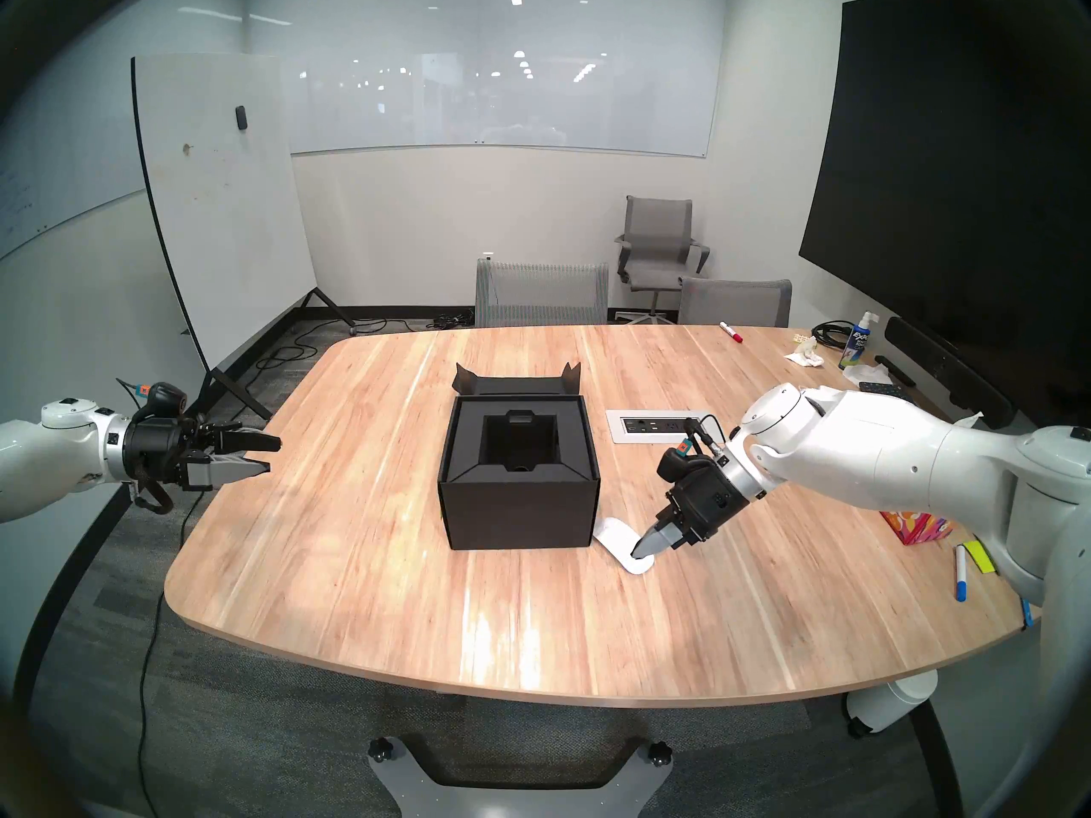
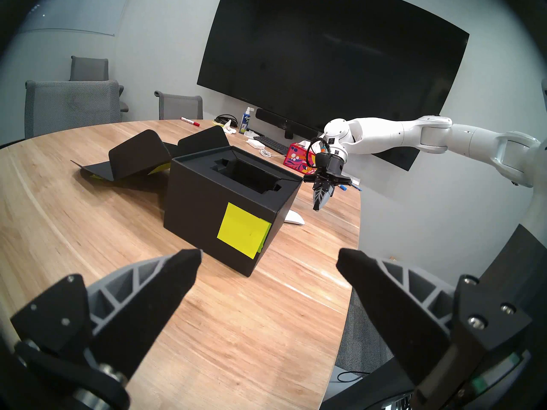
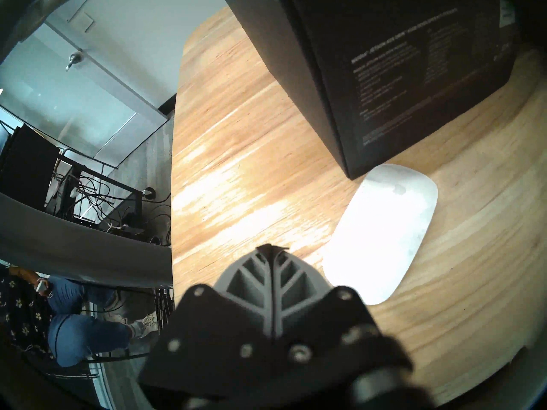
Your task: Open the box and place the mouse inside
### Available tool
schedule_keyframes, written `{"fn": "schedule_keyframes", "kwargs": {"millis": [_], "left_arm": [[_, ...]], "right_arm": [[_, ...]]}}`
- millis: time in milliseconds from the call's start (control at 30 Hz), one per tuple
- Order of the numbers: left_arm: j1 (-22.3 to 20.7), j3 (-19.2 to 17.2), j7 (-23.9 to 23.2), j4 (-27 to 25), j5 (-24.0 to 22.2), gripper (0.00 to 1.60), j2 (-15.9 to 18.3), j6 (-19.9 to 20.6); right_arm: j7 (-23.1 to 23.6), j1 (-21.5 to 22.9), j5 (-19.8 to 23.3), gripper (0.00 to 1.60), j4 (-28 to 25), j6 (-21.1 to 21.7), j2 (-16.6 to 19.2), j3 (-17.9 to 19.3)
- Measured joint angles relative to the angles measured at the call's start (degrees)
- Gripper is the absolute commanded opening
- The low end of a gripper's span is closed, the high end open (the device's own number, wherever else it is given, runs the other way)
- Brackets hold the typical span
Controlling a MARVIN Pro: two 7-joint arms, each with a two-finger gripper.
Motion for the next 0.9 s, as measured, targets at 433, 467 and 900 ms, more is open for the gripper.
{"fn": "schedule_keyframes", "kwargs": {"millis": [433, 467, 900], "left_arm": [[0.0, 0.0, 0.0, 0.0, 0.0, 1.6, 0.0, 0.0], [0.0, 0.0, 0.0, 0.0, 0.0, 1.6, 0.0, 0.0], [0.0, 0.0, 0.0, 0.0, 0.0, 1.6, 0.0, 0.0]], "right_arm": [[-1.7, 2.8, -3.4, 0.0, -3.6, 4.8, 2.2, 0.3], [-1.8, 3.0, -3.6, 0.0, -3.9, 5.2, 2.3, 0.4], [-3.9, 4.5, -6.1, 0.0, -6.4, 10.8, 3.6, 0.6]]}}
